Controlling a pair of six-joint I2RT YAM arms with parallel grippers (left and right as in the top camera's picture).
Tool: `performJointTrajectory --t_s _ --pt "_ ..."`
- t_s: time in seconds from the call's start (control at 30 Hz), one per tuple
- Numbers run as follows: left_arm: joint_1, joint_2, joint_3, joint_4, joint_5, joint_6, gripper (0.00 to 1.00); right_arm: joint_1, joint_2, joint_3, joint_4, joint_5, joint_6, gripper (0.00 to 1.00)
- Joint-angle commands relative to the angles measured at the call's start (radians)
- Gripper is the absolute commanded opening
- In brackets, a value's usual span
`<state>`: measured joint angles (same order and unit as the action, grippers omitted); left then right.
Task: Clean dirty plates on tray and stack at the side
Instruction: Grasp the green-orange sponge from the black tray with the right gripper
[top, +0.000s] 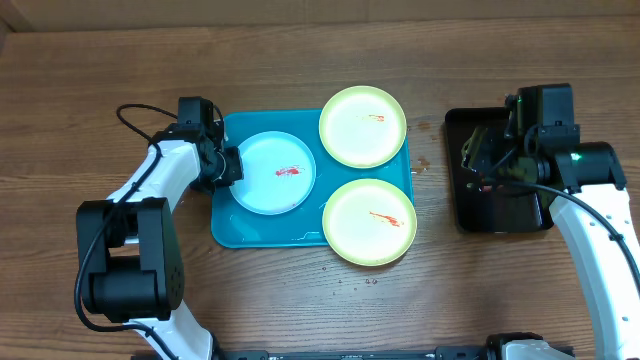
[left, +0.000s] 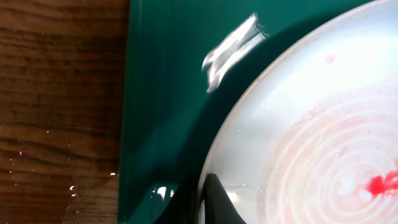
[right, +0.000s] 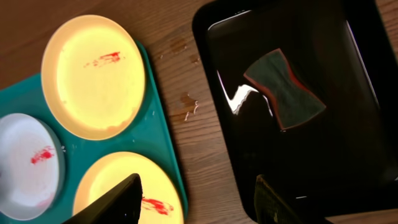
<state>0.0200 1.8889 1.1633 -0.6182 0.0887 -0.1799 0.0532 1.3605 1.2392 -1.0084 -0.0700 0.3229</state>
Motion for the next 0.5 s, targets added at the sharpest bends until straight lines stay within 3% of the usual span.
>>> performJointTrajectory --t_s 0.0,0.23,0.47 --pt "0.013 0.021 -0.029 -0.010 -0.026 -0.031 0.04 0.001 -0.002 0.024 -0.015 0.044 -0.093 0.60" --pt "0.012 0.021 -0.029 -0.001 0.009 -0.031 0.04 -0.071 0.079 0.024 -0.057 0.065 -0.145 0.58" --pt "0.012 0.021 -0.029 0.007 0.009 -0.031 0.04 -0.166 0.168 0.024 -0.021 0.013 -0.297 0.58"
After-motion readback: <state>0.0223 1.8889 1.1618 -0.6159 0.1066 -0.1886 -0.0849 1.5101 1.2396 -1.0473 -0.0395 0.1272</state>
